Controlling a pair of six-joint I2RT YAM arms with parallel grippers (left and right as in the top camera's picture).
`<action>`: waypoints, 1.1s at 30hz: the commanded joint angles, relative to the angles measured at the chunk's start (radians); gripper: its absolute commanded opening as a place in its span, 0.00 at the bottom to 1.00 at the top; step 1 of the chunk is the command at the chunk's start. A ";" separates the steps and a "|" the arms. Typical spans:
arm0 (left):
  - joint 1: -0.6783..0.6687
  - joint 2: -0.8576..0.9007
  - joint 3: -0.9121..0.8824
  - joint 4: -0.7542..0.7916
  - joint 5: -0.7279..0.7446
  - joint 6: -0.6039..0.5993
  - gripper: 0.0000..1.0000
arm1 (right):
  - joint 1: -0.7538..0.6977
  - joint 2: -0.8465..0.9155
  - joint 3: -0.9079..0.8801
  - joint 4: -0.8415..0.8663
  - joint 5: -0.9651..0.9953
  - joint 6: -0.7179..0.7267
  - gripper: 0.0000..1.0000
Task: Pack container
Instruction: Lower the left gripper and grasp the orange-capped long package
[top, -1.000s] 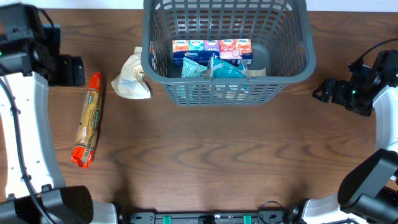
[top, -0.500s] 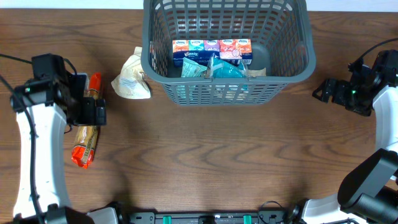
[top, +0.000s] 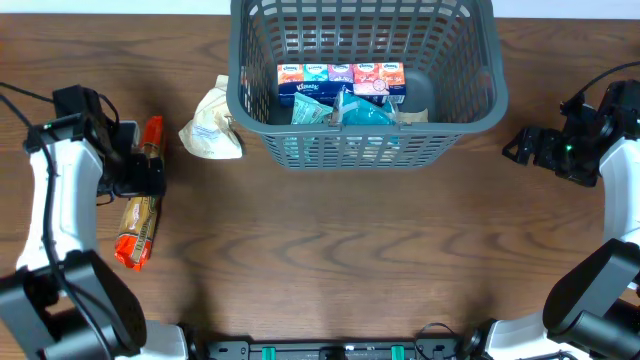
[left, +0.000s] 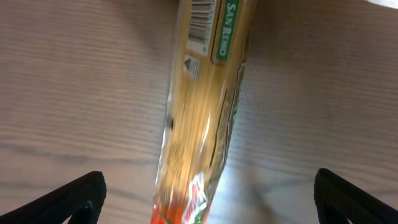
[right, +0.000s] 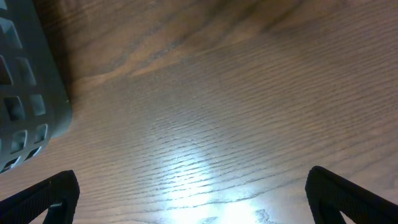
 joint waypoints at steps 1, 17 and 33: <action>0.003 0.025 -0.006 0.016 0.018 0.064 0.99 | 0.010 -0.005 0.000 0.002 -0.013 -0.008 0.99; 0.003 0.174 -0.006 0.131 0.059 0.226 0.99 | 0.010 -0.005 0.000 -0.013 -0.012 -0.008 0.99; 0.003 0.328 -0.006 0.198 0.059 0.225 0.95 | 0.010 -0.005 0.000 -0.028 -0.008 -0.011 0.99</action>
